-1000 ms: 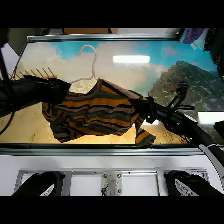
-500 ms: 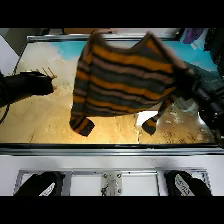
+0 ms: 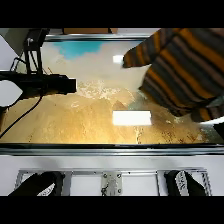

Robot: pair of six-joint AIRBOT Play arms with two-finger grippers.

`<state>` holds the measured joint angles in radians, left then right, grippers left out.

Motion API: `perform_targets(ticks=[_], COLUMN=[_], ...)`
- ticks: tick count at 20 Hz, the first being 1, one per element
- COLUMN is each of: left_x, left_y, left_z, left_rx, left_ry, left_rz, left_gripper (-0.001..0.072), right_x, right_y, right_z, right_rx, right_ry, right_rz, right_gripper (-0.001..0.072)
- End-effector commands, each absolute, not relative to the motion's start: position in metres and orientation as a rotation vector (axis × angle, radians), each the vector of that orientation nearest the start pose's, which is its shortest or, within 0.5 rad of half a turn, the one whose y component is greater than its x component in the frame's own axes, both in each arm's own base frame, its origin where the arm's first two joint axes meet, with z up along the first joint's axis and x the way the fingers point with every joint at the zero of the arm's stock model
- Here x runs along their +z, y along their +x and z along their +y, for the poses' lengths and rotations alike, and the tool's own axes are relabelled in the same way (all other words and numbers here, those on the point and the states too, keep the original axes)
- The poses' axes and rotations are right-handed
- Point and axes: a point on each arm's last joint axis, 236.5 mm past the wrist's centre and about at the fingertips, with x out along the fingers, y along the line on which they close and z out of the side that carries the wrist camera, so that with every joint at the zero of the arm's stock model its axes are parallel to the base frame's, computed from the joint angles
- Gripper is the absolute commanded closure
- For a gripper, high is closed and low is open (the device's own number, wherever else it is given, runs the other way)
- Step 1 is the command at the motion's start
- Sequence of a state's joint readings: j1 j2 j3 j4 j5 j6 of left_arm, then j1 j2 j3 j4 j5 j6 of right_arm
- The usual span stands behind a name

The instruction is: Fold the clothes and pants, and hang the long-sleeved shirts on hangers.

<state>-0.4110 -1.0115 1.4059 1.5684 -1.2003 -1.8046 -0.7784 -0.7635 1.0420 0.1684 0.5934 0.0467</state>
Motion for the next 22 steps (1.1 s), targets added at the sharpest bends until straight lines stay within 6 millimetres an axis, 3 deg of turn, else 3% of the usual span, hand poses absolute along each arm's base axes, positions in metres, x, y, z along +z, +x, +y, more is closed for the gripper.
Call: perform_targets(ticks=[1, 5, 11, 22], left_x=[0.191, 0.187, 0.188, 0.188], left_y=[0.36, 0.362, 0.362, 0.361], left_z=[-0.159, -0.16, -0.16, -0.16], left_rx=[-0.291, -0.289, -0.29, -0.29], left_ry=[-0.039, -0.037, -0.037, -0.038], left_rz=[0.873, 0.882, 0.88, 0.881], left_gripper=[0.0693, 0.0693, 0.0693, 0.0693], right_x=[0.442, 0.47, 0.516, 0.524], right_y=[0.287, 0.262, 0.239, 0.227], right_z=[-0.241, -0.286, -0.308, -0.305], right_rx=[-0.579, -0.798, -0.95, -0.981], right_ry=[-0.09, -0.15, -0.264, -0.264], right_rz=[-0.378, -0.409, -0.453, -0.476], right_gripper=[0.0702, 0.0702, 0.0701, 0.07])
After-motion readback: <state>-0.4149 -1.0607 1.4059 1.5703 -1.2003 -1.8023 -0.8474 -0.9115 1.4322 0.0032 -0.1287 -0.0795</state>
